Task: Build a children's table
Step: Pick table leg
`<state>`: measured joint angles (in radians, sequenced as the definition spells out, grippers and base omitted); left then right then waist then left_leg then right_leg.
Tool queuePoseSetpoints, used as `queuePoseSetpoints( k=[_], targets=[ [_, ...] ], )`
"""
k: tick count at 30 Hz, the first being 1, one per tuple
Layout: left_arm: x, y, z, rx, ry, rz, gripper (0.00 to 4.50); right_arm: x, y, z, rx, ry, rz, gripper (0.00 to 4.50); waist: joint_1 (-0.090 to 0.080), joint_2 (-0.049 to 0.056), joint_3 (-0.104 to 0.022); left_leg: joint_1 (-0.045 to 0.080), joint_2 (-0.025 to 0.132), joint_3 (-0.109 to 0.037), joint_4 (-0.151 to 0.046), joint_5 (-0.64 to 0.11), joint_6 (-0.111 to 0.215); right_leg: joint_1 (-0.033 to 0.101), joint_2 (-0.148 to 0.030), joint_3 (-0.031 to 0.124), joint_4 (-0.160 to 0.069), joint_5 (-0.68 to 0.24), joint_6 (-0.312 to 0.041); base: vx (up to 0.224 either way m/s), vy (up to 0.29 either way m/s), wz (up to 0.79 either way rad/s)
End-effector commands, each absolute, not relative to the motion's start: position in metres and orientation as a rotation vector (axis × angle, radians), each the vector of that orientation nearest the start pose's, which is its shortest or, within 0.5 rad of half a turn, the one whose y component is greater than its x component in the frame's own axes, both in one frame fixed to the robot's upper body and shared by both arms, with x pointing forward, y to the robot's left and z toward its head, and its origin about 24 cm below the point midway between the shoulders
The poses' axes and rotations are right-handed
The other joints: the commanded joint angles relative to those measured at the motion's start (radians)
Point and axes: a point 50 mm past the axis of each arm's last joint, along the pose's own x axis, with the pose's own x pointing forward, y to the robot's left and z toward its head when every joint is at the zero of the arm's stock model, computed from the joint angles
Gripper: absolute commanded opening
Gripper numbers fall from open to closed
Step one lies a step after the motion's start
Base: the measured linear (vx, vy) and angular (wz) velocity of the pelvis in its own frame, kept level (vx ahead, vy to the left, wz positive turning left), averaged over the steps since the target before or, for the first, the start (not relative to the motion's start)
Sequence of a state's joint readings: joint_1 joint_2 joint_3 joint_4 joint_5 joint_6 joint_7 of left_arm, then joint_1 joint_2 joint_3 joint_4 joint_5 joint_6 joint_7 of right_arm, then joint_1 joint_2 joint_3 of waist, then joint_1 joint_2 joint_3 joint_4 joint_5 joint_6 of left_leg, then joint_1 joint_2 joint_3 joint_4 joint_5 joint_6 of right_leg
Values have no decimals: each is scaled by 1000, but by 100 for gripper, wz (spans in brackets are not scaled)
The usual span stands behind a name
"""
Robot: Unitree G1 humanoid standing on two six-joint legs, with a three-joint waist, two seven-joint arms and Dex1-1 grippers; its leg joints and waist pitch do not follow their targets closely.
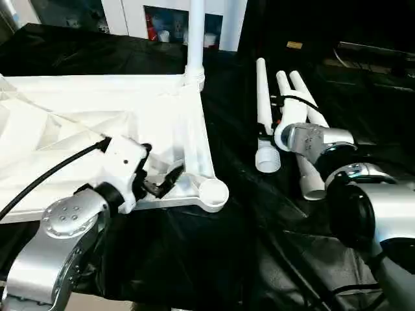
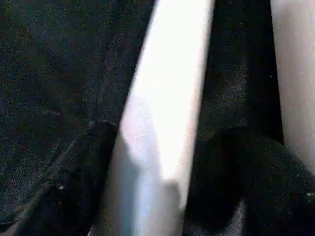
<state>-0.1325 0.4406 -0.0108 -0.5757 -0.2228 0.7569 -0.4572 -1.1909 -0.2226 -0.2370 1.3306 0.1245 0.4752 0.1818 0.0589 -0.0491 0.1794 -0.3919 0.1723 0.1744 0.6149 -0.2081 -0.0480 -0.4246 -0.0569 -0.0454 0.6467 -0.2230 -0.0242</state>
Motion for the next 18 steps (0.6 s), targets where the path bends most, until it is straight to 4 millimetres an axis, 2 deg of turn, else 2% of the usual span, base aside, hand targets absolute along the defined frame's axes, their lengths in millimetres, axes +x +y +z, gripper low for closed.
queuePoseSetpoints(
  k=[1, 6, 7, 10, 12, 13, 14, 18],
  targets=[
    [241, 156, 137, 267, 153, -632, 450, 397, -157, 87, 169, 705, 119, 363, 4, 16, -68, 22, 54, -12, -74, 19, 64, 57, -87, 55, -53, 83, -324, 0, 0, 0],
    [241, 155, 137, 274, 158, -655, 450, 397, -159, 87, 181, 708, 124, 331, 4, 14, -75, 21, 54, -11, -72, 52, 71, 59, -85, 55, -49, 121, -331, 0, 0, 0],
    [242, 155, 137, 274, 157, -655, 450, 397, -159, 87, 189, 707, 124, 309, 4, 11, -78, 21, 54, -9, -70, 58, 75, 60, -85, 56, -47, 128, -332, 0, 0, 0],
    [243, 155, 137, 278, 154, -653, 450, 397, -159, 88, 204, 703, 122, 299, 6, 12, -81, 22, 54, -9, -68, 69, 82, 60, -86, 56, -46, 137, -334, 0, 0, 0],
    [244, 155, 137, 280, 153, -651, 450, 397, -158, 88, 220, 699, 124, 268, 6, 7, -86, 21, 53, -9, -67, 84, 87, 63, -85, 55, -42, 152, -335, 0, 0, 0],
    [244, 155, 137, 280, 153, -651, 450, 397, -158, 88, 220, 699, 124, 261, 6, 8, -86, 21, 53, -9, -66, 90, 90, 62, -85, 54, -42, 157, -336, 0, 0, 0],
    [246, 156, 137, 282, 152, -649, 450, 397, -158, 88, 237, 692, 124, 258, 5, 4, -90, 21, 53, -8, -64, 101, 96, 64, -84, 54, -41, 170, -338, 0, 0, 0],
    [248, 157, 138, 287, 145, -637, 450, 398, -157, 89, 262, 682, 124, 223, 6, 4, -92, 20, 51, -7, -63, 107, 104, 64, -84, 54, -40, 172, -340, 0, 0, 0]
  ],
)
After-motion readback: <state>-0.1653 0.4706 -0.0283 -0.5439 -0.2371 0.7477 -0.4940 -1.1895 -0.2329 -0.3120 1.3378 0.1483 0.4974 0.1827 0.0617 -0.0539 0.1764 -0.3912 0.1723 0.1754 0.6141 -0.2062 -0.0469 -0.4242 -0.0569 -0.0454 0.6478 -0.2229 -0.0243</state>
